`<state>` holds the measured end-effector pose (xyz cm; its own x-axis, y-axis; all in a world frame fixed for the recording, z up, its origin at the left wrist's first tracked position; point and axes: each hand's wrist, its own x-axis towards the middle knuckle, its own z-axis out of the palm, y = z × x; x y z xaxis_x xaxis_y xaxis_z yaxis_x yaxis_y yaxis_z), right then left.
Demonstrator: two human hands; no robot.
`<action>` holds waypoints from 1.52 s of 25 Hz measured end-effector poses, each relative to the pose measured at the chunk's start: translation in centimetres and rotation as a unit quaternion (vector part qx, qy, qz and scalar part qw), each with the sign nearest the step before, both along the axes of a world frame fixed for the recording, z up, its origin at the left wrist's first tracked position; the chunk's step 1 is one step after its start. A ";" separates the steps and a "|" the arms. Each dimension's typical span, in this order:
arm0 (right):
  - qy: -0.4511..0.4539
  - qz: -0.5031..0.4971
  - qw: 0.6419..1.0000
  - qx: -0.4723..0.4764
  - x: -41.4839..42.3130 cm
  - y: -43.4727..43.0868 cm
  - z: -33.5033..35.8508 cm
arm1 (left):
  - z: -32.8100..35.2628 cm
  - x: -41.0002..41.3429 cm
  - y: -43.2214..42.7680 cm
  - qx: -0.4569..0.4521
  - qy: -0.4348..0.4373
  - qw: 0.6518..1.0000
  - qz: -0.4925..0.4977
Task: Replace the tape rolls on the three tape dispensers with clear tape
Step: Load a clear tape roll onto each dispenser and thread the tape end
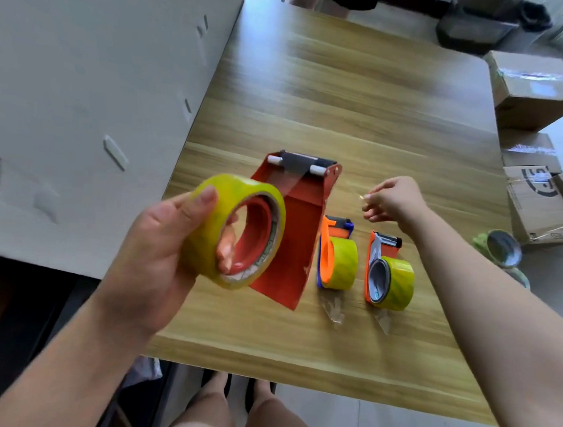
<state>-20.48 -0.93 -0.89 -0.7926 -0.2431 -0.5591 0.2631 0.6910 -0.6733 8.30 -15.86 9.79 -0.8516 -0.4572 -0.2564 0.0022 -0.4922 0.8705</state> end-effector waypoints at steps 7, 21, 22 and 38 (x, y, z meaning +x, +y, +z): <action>-0.304 -0.020 0.942 -0.143 7.8 -1.4 0.5 | 4.8 -7.6 -5.0 0.068 0.053 0.995 0.051; -0.590 -0.250 0.702 -0.309 18.2 -0.6 -0.5 | 0.9 -11.4 -5.3 0.122 0.074 0.990 0.019; -0.596 -0.275 0.684 -0.319 18.5 -0.7 -0.2 | 0.2 -11.3 -5.0 0.090 0.068 0.993 0.016; -0.562 -0.469 0.627 -0.265 21.4 -1.0 -9.1 | -14.8 -7.6 -1.8 0.019 -0.067 0.995 -0.073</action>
